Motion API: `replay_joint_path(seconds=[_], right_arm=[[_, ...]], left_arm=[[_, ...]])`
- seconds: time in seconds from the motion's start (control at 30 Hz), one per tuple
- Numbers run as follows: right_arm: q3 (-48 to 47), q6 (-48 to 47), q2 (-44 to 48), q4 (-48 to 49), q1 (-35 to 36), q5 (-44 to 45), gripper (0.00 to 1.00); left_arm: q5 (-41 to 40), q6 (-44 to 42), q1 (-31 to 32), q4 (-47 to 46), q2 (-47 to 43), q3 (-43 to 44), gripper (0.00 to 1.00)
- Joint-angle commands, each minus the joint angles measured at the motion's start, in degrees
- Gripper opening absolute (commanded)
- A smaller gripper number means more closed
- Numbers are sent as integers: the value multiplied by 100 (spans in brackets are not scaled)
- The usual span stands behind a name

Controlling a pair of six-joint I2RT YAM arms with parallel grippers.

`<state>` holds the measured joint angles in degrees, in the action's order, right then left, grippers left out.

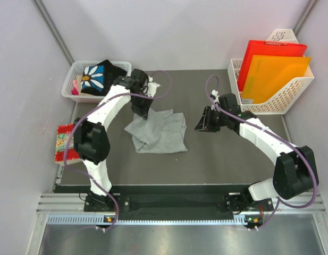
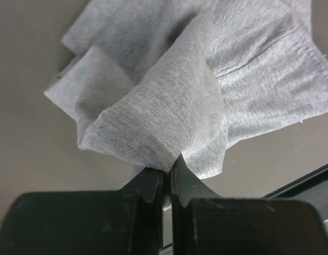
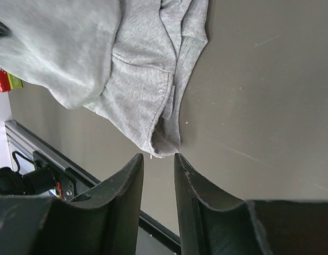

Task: Fold and stack the t-shirts
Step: Fold the long partially folded tshirt into a neat square

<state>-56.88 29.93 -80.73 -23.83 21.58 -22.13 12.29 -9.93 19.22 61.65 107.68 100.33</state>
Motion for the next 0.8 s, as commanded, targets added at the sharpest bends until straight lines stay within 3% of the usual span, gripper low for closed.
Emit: replay_joint_path(seconds=[0.0,0.2,0.47,0.77], right_arm=[[107,-146,242,221,-189,-116,30],[142,-146,198,318,-225,-230,30],[151,-119,224,406,-225,-345,29],[274,-66,373,450,-225,-424,29]], left_arm=[[-675,334,248,155,140,127,0],[-1115,-7,-84,5,-614,-383,0],[-1624,-878,-1359,664,-977,-137,0],[-1897,-1116,-1439,463,-1012,-1218,0]])
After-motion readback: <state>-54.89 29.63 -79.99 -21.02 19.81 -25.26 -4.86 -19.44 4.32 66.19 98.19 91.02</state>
